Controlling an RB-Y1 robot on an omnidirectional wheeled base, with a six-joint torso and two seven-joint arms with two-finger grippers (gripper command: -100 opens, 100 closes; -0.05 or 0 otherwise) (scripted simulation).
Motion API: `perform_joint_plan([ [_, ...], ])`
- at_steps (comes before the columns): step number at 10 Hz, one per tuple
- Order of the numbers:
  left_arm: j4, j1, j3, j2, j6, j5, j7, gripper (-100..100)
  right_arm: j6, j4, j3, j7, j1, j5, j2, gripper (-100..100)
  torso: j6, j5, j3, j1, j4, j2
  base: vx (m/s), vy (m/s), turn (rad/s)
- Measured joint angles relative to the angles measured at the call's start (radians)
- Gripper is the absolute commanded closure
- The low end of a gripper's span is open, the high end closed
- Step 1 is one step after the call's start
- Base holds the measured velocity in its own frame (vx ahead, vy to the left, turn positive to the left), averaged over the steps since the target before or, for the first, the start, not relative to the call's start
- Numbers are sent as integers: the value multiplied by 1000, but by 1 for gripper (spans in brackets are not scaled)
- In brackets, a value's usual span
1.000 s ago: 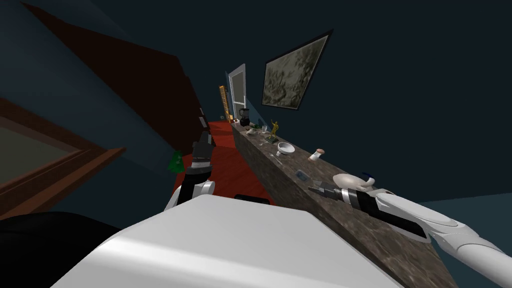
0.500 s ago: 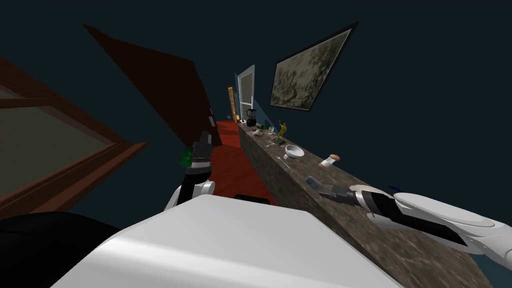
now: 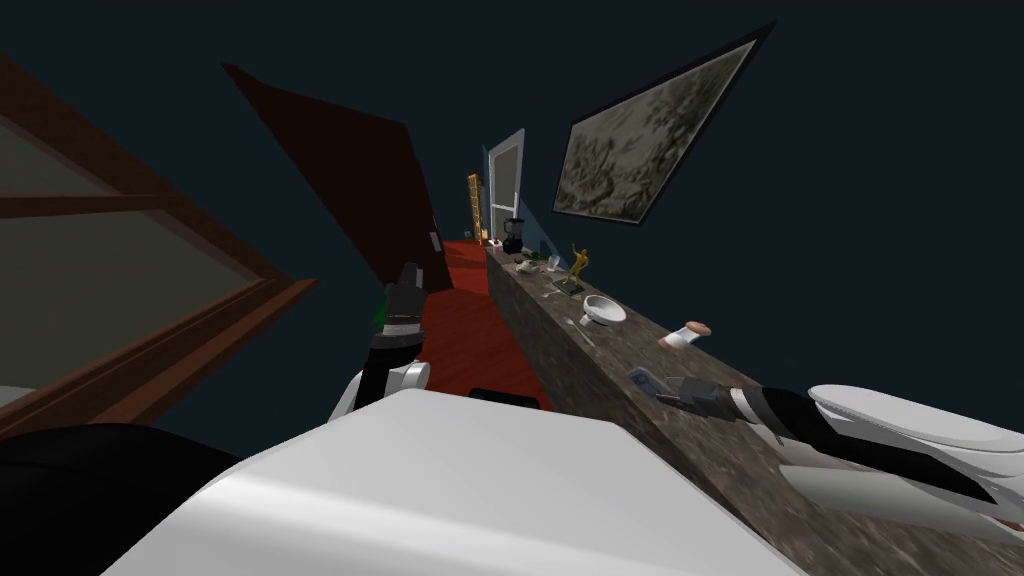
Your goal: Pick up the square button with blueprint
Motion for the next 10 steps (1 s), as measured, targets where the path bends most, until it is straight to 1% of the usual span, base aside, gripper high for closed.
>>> perform_joint_plan([
  [1,0,0,0,0,0,0,0,0,0,0,0,0,0,0,0,-100,0,0,0,-1,0,1,17,9,106],
  [2,0,0,0,0,0,0,0,0,12,-3,-3,10,19,-8,9,-100,0,-1,0,-1,0,0,26,11,112],
  [4,0,0,0,0,0,0,0,0,20,23,16,18,2,12,49,-100,0,-1,0,-1,0,0,20,6,46],
  [5,0,0,0,0,0,0,0,0,20,25,17,19,1,13,51,100,0,0,0,-2,0,0,0,0,0],
  [9,0,0,0,0,0,0,0,0,19,25,18,17,2,13,51,100,0,-1,1,-3,0,1,0,0,0],
  [10,0,0,0,0,0,0,0,0,19,25,18,17,2,13,51,0,0,-1,1,-3,1,1,0,0,0],
])
